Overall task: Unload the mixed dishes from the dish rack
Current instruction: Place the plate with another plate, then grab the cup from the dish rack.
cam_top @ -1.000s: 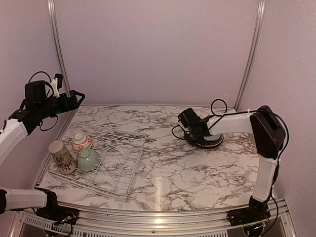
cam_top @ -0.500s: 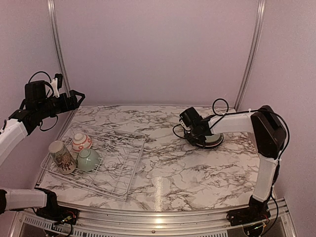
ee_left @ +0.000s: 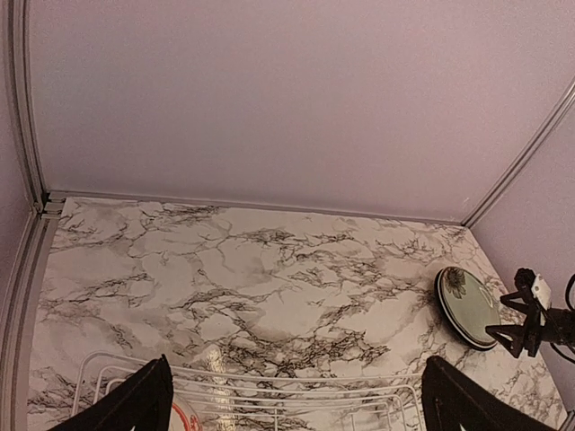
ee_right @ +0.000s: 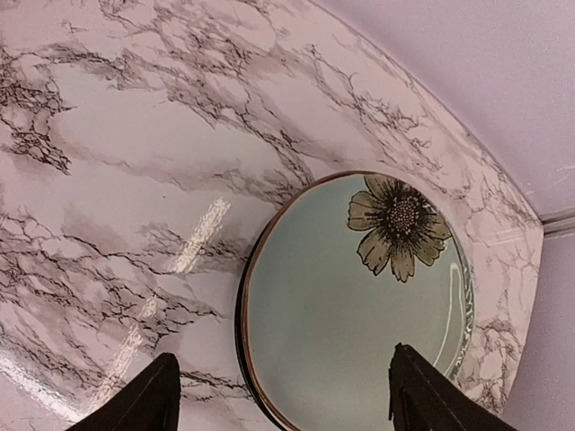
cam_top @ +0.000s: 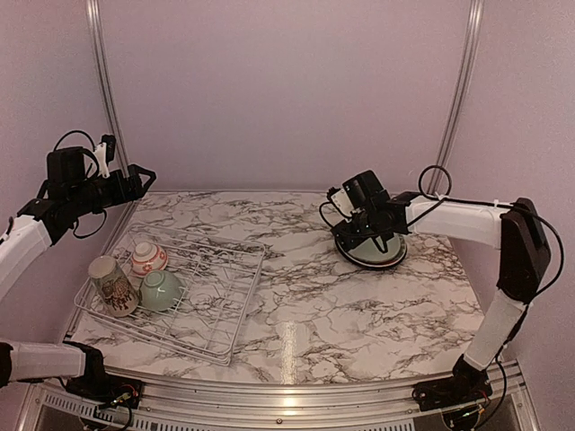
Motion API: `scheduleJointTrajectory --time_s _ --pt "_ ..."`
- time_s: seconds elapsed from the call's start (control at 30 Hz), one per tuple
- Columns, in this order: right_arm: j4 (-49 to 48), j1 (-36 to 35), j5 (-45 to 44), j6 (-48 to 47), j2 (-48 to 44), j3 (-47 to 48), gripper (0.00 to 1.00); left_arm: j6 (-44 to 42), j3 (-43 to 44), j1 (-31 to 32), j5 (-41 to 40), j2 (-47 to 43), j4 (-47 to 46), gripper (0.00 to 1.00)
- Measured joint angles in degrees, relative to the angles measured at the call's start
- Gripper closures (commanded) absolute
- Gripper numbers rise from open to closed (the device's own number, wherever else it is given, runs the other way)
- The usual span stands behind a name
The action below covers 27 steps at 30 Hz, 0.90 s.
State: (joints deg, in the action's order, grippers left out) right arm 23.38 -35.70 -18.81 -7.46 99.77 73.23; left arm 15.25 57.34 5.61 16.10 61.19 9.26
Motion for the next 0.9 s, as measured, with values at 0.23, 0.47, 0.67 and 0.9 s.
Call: scheduleJointTrajectory --time_s 0.23,0.47,0.67,0.9 --pt "-0.5 0.0 5.5 3.3 -3.8 0.0 0.21 0.0 0.0 0.0 0.0 0.6 0.0 0.01" --pt "-5.5 0.0 14.1 8.9 -7.5 -0.9 0.18 0.0 0.0 0.0 -0.3 1.9 0.0 0.01" --pt "-8.6 0.0 16.8 10.8 -8.7 -2.2 0.17 0.0 1.6 0.4 -1.6 4.8 2.8 0.01" --pt "-11.0 0.0 19.7 10.9 -9.9 -5.4 0.15 1.1 8.1 4.7 -5.6 6.4 16.1 0.01"
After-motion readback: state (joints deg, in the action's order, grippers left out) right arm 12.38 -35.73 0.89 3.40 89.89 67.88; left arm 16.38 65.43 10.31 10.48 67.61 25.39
